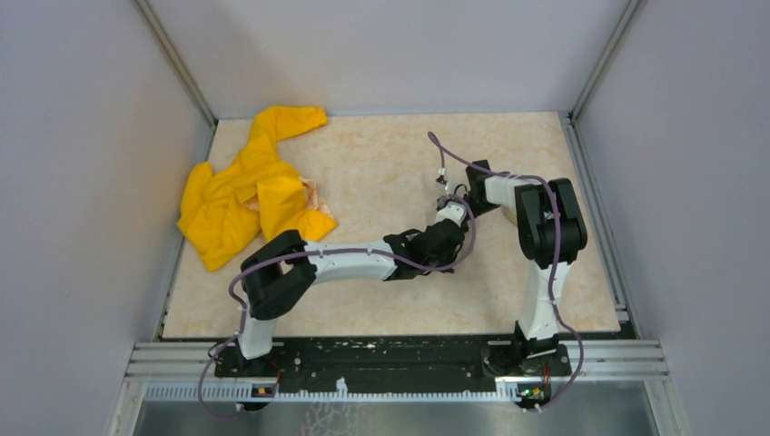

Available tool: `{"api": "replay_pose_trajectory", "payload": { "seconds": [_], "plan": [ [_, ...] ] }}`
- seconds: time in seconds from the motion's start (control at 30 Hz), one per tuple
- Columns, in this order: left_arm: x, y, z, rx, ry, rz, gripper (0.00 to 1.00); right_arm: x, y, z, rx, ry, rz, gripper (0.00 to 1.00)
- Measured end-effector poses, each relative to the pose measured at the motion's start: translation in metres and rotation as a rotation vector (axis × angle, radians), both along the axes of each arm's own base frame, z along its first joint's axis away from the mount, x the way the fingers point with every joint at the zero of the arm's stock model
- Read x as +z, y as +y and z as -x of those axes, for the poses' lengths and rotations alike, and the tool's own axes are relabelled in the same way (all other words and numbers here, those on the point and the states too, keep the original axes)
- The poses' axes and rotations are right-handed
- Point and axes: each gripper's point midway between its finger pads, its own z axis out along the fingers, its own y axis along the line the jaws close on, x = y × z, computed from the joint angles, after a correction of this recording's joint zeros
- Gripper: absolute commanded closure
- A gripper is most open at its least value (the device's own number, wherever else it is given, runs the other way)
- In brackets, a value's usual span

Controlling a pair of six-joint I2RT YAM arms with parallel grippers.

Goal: Put the credit cards into the card holder
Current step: Insert the credit card into the card holder.

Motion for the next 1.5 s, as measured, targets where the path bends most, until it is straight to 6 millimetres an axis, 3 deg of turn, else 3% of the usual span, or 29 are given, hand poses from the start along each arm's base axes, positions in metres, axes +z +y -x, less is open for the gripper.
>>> {"api": "replay_pose_trajectory", "payload": {
  "seconds": [0.07,0.33,0.53,0.77,1.13,1.3,1.5],
  "plan": [
    [-0.012,0.005,-0.004,0.029,-0.006,-0.053,0.82,0.0,0.0,0.0,0.0,0.0,0.0,0.89],
    [-0.029,0.01,-0.016,0.092,-0.017,-0.132,0.8,0.0,0.0,0.0,0.0,0.0,0.0,0.89],
    [-0.039,0.014,-0.025,0.153,-0.027,-0.178,0.69,0.0,0.0,0.0,0.0,0.0,0.0,0.87],
    [-0.034,0.015,-0.037,0.249,-0.059,-0.181,0.63,-0.001,0.001,-0.001,0.006,-0.011,0.004,0.74],
    [-0.041,0.039,-0.042,0.352,-0.091,-0.253,0.59,0.003,0.002,-0.002,0.011,-0.025,-0.009,0.64],
    [-0.039,0.043,-0.046,0.373,-0.112,-0.262,0.55,0.012,-0.009,-0.01,0.006,-0.097,0.017,0.63],
    [-0.038,0.056,-0.048,0.393,-0.13,-0.283,0.52,0.041,-0.025,-0.023,-0.013,-0.222,0.016,0.63]
  ]
}}
